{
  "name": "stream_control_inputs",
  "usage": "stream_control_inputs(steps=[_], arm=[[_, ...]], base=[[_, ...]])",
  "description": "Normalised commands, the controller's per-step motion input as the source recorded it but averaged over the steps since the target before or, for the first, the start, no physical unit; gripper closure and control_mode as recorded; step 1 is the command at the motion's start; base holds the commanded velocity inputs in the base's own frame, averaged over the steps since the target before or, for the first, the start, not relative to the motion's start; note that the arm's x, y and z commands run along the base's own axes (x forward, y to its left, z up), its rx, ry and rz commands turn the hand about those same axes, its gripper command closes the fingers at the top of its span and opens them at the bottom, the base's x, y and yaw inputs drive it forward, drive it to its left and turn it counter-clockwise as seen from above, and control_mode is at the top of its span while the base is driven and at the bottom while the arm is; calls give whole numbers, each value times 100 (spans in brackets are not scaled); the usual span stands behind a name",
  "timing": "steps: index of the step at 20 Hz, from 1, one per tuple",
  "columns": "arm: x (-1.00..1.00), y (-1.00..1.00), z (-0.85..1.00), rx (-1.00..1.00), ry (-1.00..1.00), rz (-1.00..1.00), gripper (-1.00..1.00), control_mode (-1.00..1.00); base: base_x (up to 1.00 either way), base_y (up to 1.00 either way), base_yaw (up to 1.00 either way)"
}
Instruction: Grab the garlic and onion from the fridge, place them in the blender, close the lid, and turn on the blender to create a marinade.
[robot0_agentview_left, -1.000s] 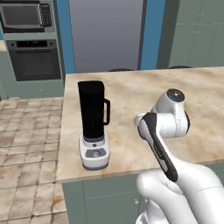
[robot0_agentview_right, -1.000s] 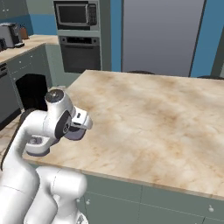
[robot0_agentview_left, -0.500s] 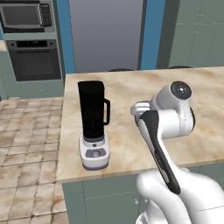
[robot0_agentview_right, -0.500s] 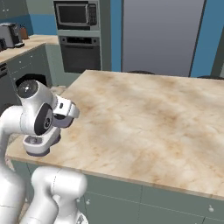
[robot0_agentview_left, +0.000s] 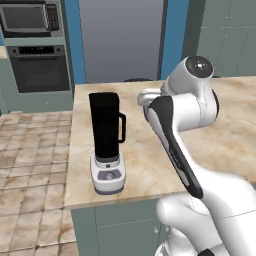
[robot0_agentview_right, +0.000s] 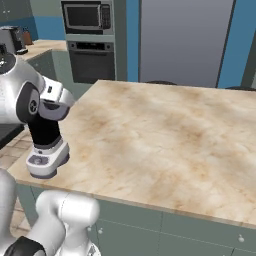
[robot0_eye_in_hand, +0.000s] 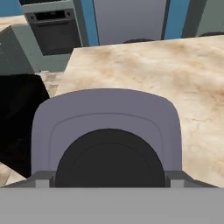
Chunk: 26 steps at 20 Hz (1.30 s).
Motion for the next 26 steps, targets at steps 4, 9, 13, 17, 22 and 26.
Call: stream_control_inputs(steps=[4, 9, 13, 17, 22, 26], arm=[[1, 39, 89, 0, 0, -2, 100, -100], [30, 55, 39, 0, 11, -3, 100, -100], [66, 65, -4, 0, 19, -3, 100, -100], [70, 51, 0, 0, 32, 0, 100, -100], [40, 31, -18, 0, 20, 0, 100, -100], [46, 32, -3, 0, 17, 0, 100, -100]], base=[[0, 0, 0], [0, 0, 0], [0, 0, 0], [0, 0, 0], [0, 0, 0], [0, 0, 0]])
